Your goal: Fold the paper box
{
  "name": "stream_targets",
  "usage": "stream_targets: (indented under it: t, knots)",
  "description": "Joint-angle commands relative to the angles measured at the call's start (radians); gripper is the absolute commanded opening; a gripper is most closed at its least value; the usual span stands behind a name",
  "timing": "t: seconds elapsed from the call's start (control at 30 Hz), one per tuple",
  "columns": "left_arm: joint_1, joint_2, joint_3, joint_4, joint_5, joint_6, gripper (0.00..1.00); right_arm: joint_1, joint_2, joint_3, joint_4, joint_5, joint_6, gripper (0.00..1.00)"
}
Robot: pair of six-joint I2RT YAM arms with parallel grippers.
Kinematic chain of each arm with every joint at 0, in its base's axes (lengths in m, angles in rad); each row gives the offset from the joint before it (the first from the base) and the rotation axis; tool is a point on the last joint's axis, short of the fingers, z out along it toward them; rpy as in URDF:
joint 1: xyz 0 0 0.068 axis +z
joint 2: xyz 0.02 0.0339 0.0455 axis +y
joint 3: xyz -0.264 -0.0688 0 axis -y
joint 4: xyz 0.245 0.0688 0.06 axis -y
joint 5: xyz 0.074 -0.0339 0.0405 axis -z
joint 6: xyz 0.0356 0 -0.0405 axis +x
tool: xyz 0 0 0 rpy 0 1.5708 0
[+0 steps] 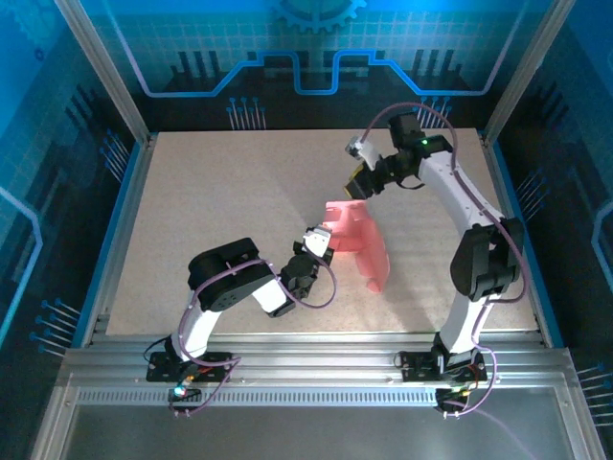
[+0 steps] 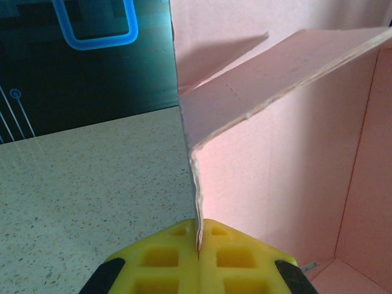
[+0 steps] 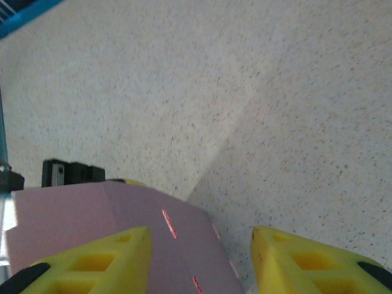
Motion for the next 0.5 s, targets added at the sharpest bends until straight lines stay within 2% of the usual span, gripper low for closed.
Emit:
stream_targets:
  t: [0.0,0.47]
  knots:
    - [-0.011,0.042,0.002,-0.089,0.032,0.021,0.0,0.046,-0.036,-0.062,-0.057,0.07,-0.124,0.48]
    - [-0.01,0.031,-0.014,-0.089,0.034,-0.004,0.0,0.068,-0.035,-0.176,-0.021,0.221,-0.259,0.46]
